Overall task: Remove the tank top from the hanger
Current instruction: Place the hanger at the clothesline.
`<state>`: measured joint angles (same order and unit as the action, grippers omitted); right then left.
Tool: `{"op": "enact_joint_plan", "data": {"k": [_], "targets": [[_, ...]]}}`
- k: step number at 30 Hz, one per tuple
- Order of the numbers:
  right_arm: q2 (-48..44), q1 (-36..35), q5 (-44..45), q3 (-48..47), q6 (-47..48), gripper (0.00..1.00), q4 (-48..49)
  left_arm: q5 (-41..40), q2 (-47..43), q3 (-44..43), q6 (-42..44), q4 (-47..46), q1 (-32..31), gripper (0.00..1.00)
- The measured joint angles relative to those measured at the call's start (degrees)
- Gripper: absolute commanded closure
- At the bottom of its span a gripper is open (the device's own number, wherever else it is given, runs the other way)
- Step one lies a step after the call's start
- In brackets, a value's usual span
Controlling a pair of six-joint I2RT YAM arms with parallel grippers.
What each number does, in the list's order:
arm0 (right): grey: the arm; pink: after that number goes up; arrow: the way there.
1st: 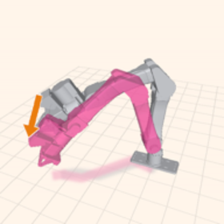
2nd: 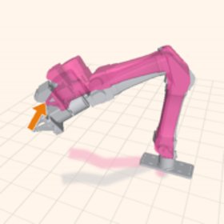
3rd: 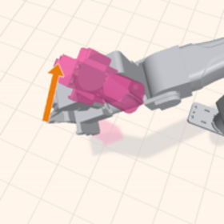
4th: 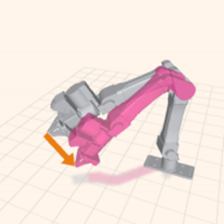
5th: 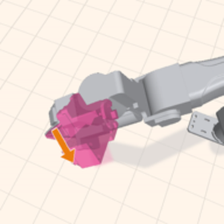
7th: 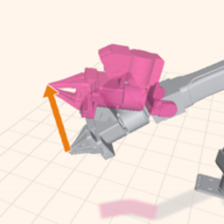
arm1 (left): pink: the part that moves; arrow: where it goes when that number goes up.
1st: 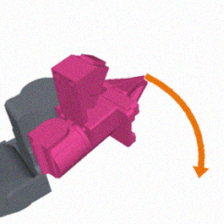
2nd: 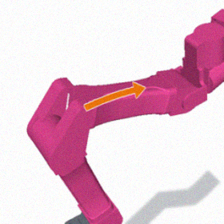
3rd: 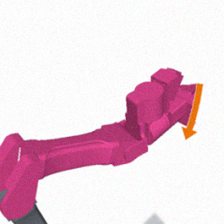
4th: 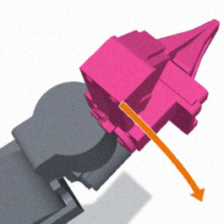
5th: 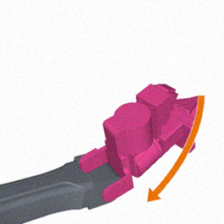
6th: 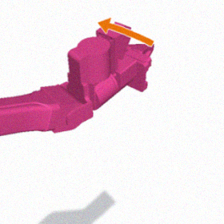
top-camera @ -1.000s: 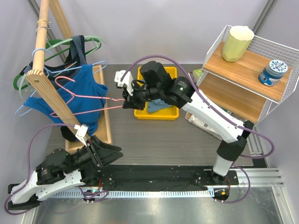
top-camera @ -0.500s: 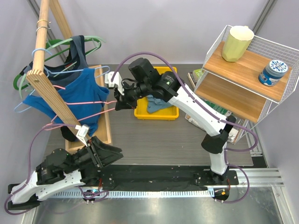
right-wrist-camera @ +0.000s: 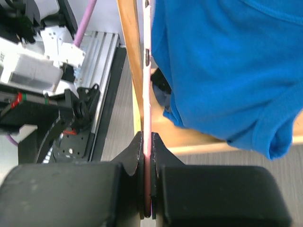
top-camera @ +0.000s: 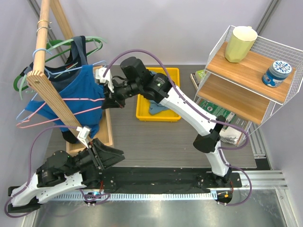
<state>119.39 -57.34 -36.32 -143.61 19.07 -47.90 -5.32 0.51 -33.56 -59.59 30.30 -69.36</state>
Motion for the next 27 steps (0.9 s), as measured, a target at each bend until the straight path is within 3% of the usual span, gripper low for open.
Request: {"op": "enact_joint_plan", "data": {"k": [13,27], "targets": [[0.98,-2.58,1.7,-0.2,-7.52,0.99,10.43,0.0,0.0,0.13,-0.44,0.0,0.0,0.25],[0.98,-3.1,3.26,-0.22,-11.43,0.99,15.17,0.02,0.0,0.5,-1.62,0.0,0.0,0.25]]}}
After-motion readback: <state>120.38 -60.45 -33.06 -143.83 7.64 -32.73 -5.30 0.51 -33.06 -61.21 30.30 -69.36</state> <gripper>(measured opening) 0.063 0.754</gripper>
